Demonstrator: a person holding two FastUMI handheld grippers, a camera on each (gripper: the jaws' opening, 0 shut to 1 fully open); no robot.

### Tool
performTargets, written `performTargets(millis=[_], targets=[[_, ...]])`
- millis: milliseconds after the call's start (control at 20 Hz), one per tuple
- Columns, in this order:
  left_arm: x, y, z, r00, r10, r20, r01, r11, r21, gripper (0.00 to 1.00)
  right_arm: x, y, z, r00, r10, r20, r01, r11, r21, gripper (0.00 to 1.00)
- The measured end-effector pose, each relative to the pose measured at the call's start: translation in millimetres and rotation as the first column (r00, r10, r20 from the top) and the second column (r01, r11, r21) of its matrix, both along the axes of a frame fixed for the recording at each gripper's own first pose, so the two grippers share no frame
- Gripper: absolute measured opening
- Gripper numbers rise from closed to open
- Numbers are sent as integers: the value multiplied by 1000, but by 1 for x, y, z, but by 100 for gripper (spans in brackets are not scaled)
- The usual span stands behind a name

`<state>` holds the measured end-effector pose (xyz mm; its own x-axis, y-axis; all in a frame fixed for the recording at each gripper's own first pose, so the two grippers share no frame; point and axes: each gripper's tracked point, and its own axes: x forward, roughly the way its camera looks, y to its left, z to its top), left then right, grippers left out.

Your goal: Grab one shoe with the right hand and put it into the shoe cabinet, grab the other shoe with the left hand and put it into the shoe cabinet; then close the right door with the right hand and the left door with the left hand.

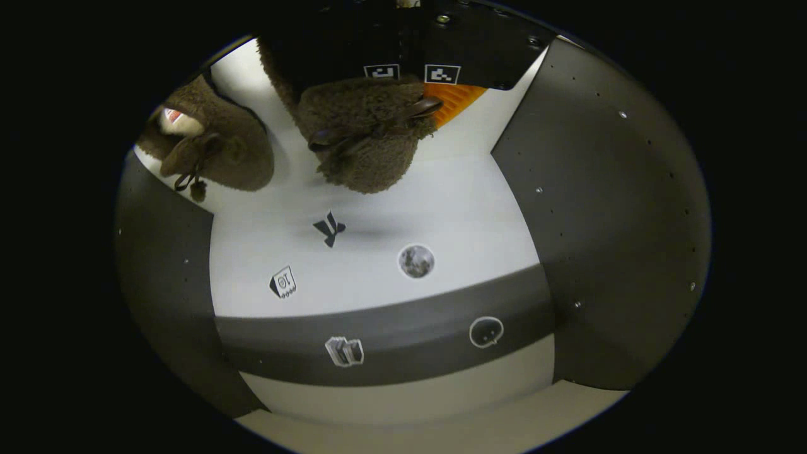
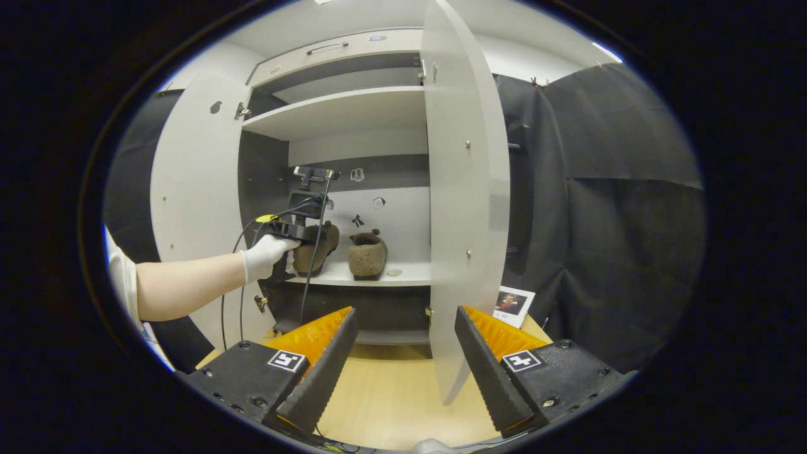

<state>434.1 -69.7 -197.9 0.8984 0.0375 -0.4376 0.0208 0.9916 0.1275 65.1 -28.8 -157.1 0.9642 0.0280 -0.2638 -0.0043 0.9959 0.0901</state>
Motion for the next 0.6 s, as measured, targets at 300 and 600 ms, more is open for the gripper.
performTargets(millis=[300, 600], targets=[[0, 8, -16, 995, 28, -97, -31, 999, -31, 11, 1, 12, 1, 1000, 22, 0, -22, 1000, -9, 99], [-5, 12, -2, 997, -6, -83, 0, 997, -80, 47, -3, 16, -1, 1000, 28, -9, -28, 1000, -9, 98]])
